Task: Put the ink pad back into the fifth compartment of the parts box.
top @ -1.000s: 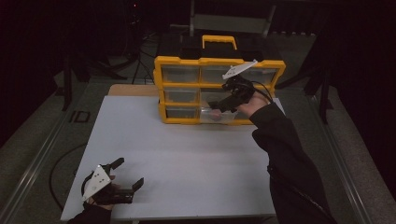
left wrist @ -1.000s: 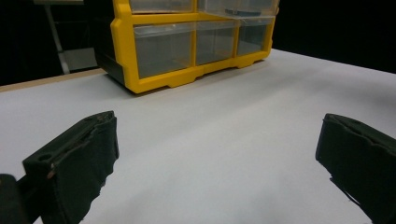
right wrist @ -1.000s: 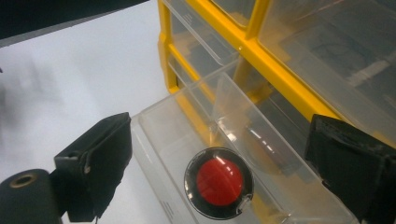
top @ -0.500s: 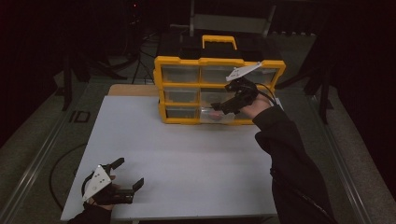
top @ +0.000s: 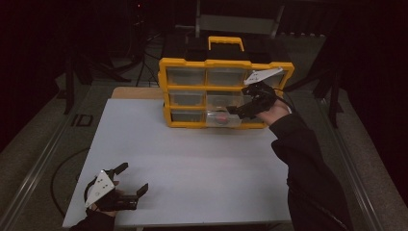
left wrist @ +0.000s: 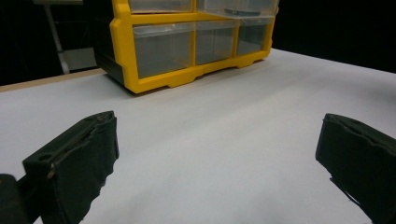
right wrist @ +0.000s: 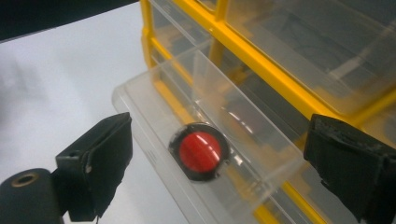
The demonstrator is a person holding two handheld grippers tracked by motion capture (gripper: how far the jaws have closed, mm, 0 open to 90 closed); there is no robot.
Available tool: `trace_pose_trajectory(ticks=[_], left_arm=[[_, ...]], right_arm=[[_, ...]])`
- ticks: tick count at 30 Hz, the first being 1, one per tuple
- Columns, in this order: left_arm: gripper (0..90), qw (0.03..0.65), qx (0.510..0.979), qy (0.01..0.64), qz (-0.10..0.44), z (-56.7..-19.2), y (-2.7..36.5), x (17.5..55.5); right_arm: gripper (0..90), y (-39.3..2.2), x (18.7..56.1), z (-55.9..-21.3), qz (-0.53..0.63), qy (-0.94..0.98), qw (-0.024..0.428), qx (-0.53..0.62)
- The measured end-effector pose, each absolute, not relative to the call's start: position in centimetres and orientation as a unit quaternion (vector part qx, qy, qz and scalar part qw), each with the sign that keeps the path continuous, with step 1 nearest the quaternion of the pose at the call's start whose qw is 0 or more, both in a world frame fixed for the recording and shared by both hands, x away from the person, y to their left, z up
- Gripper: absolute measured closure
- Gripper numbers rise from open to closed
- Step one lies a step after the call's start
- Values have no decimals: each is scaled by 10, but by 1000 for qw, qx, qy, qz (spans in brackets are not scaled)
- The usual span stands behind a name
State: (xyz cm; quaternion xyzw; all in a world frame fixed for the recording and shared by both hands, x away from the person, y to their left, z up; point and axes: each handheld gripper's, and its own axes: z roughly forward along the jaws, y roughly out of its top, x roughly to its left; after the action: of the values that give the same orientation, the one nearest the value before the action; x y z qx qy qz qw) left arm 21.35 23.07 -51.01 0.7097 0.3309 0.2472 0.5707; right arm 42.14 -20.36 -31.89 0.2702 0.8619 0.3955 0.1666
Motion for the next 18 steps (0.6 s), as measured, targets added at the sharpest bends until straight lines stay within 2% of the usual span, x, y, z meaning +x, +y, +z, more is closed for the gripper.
trace_pose_trajectory(ticks=[18], left_arm=[[0,571,709,332,248,-510,232,213]], right_arm=[[83,-245,403,-332,421,842,162,297]])
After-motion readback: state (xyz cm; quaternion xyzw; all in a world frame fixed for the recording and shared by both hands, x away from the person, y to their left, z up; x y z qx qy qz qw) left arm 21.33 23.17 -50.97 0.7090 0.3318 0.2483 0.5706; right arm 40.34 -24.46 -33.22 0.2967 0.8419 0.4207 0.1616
